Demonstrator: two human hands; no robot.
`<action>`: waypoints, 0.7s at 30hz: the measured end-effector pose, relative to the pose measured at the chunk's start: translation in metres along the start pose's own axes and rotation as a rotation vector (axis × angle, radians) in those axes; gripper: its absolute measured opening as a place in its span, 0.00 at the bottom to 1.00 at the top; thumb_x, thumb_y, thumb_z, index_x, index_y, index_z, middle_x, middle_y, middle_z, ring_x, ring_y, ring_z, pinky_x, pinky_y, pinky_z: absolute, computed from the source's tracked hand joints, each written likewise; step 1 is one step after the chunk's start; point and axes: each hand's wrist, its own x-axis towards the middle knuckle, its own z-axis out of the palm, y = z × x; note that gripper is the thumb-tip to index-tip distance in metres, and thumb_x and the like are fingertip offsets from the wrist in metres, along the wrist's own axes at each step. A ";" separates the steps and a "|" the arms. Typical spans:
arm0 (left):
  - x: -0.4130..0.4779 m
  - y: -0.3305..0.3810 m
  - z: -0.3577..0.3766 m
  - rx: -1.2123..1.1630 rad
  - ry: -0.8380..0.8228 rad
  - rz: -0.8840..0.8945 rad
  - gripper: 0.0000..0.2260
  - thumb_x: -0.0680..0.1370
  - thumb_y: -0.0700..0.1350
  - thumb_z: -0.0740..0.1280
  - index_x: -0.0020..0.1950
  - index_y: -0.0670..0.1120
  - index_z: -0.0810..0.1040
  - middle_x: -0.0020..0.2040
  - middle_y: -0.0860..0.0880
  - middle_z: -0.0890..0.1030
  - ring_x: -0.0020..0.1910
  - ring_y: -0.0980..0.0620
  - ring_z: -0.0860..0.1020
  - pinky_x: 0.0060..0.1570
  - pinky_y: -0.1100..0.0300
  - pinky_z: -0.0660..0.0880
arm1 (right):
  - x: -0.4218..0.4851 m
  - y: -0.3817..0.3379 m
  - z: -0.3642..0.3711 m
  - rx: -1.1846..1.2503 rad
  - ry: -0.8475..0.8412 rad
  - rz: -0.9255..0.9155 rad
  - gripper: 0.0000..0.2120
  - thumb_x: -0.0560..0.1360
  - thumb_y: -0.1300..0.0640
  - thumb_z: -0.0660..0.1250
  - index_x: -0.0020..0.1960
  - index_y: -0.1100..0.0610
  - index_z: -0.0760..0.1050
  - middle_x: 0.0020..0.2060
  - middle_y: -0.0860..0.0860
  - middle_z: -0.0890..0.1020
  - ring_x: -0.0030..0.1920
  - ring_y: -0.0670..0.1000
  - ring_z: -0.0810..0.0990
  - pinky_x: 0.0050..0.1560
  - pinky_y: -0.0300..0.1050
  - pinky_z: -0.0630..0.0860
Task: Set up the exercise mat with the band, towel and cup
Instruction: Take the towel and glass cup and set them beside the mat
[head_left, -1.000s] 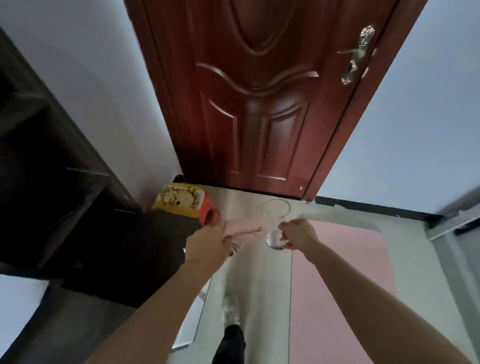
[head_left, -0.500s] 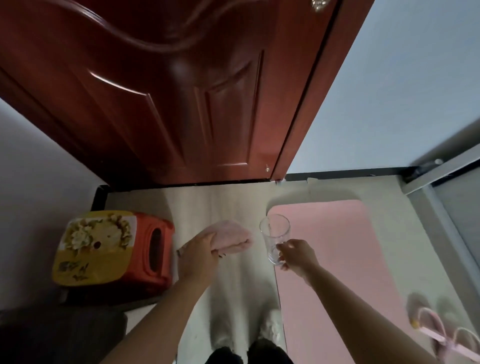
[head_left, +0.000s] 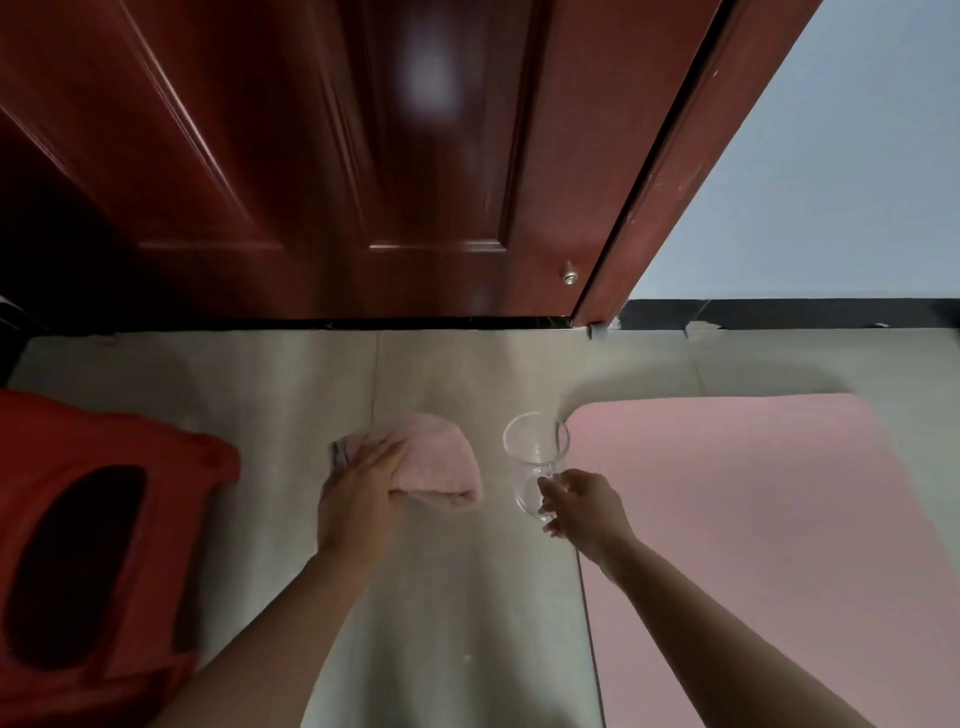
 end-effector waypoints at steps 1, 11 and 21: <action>0.010 -0.012 0.020 0.006 -0.005 0.041 0.26 0.76 0.34 0.64 0.72 0.50 0.70 0.73 0.54 0.69 0.74 0.53 0.65 0.71 0.53 0.64 | 0.018 0.009 0.008 0.001 0.003 -0.019 0.12 0.78 0.55 0.64 0.44 0.64 0.79 0.34 0.54 0.83 0.29 0.53 0.80 0.39 0.49 0.80; 0.009 -0.077 0.121 0.429 -0.467 0.068 0.36 0.79 0.37 0.54 0.78 0.53 0.34 0.79 0.50 0.35 0.79 0.45 0.41 0.77 0.51 0.49 | 0.062 0.060 0.045 0.097 0.048 -0.095 0.15 0.80 0.51 0.63 0.46 0.63 0.78 0.42 0.51 0.84 0.37 0.50 0.85 0.37 0.36 0.78; 0.010 -0.076 0.140 0.424 -0.537 0.024 0.46 0.68 0.73 0.35 0.72 0.42 0.28 0.72 0.46 0.24 0.73 0.43 0.28 0.74 0.42 0.43 | 0.065 0.068 0.043 0.024 -0.062 -0.063 0.11 0.79 0.51 0.65 0.47 0.59 0.78 0.46 0.53 0.84 0.40 0.51 0.85 0.50 0.58 0.81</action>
